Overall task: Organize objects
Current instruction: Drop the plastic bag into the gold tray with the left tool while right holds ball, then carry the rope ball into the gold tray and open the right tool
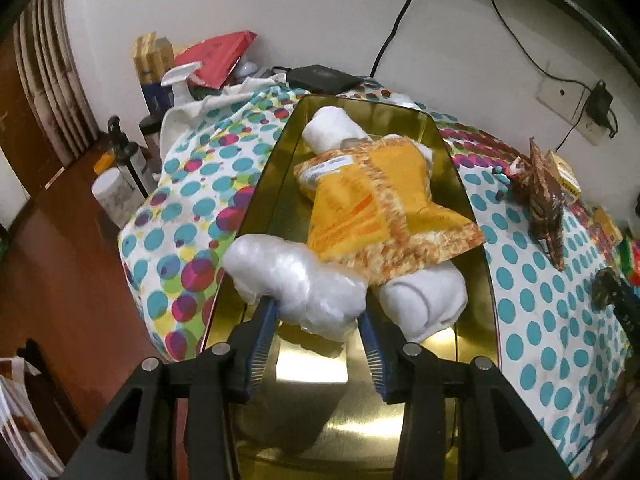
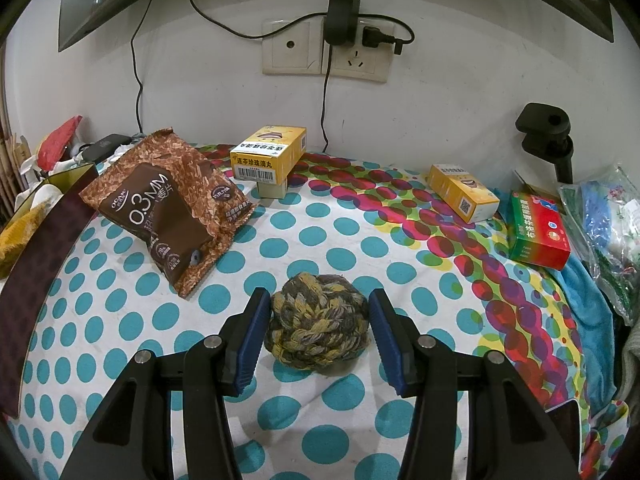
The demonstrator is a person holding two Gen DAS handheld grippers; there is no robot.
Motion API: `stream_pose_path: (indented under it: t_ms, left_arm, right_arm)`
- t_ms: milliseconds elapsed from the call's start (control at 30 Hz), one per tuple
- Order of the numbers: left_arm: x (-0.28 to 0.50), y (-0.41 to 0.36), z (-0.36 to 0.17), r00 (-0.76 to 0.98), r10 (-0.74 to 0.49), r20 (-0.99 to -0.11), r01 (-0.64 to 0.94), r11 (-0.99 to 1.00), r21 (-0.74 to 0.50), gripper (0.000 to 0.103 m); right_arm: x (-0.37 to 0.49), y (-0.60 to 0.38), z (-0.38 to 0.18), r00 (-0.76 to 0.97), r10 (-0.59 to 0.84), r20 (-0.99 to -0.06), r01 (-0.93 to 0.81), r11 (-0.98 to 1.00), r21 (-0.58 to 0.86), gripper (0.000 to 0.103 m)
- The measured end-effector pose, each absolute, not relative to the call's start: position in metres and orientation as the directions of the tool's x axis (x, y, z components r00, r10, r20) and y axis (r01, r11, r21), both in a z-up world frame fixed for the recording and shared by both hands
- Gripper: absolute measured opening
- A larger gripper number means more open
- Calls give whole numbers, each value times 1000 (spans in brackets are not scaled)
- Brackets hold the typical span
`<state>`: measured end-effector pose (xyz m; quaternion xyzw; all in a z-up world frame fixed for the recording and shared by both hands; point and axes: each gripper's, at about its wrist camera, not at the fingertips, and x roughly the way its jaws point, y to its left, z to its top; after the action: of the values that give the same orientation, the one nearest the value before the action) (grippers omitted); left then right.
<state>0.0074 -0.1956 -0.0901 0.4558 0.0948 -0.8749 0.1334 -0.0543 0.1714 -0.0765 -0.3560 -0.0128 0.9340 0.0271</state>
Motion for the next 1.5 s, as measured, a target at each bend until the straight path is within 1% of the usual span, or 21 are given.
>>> stream_pose_path:
  t_ms: [167, 267, 367, 567, 767, 867, 933, 1000, 1067, 1267, 1300, 1400, 1500]
  left_arm:
    - [17, -197, -92, -542, -129, -830, 315, -947, -58, 46]
    - [20, -195, -91, -545, -119, -830, 300, -952, -60, 52]
    - [23, -193, -88, -552, -117, -826, 286, -957, -55, 52]
    - [30, -182, -81, -571, -162, -805, 261, -965, 9, 52]
    - [37, -183, -75, -593, -134, -794, 242, -970, -16, 52]
    - [46, -186, -65, -621, -136, -772, 231, -973, -15, 52]
    - [53, -190, -60, -636, -151, -757, 236, -972, -5, 52]
    - [60, -195, -53, -652, -161, -741, 239, -971, 1, 52]
    - [64, -201, -47, -659, -149, -737, 242, -970, -19, 52]
    - [75, -219, -36, -678, -128, -724, 259, -963, -72, 52]
    - [77, -222, -35, -682, -131, -719, 264, -962, -74, 52]
    - [82, -232, -35, -683, -136, -718, 277, -957, -82, 52]
    - [86, -241, -37, -682, -146, -717, 292, -953, -83, 52]
  right_arm:
    - [-55, 170, -77, -745, 67, -664, -42, -998, -54, 48]
    - [-55, 170, -77, -745, 69, -664, -43, -997, -56, 48]
    - [-54, 166, -78, -745, 71, -663, -44, -997, -57, 48]
    - [-51, 168, -76, -758, 79, -647, -62, -997, -49, 48]
    - [-45, 175, -72, -789, 75, -610, -57, -997, -49, 48]
    - [-43, 172, -69, -790, 68, -610, -44, -998, -54, 48]
    - [-39, 167, -59, -795, 21, -607, -24, -1000, -4, 48]
    - [-35, 158, -46, -806, -17, -592, 10, -1000, 15, 48]
    - [-29, 146, -34, -811, -64, -581, 53, -998, 35, 48]
    - [-7, 90, -5, -769, -297, -566, 267, -954, 137, 48]
    - [-3, 78, -2, -747, -340, -571, 318, -937, 142, 48]
    - [6, 47, -5, -697, -413, -586, 418, -898, 136, 48]
    - [14, 20, -12, -654, -444, -612, 482, -869, 114, 48]
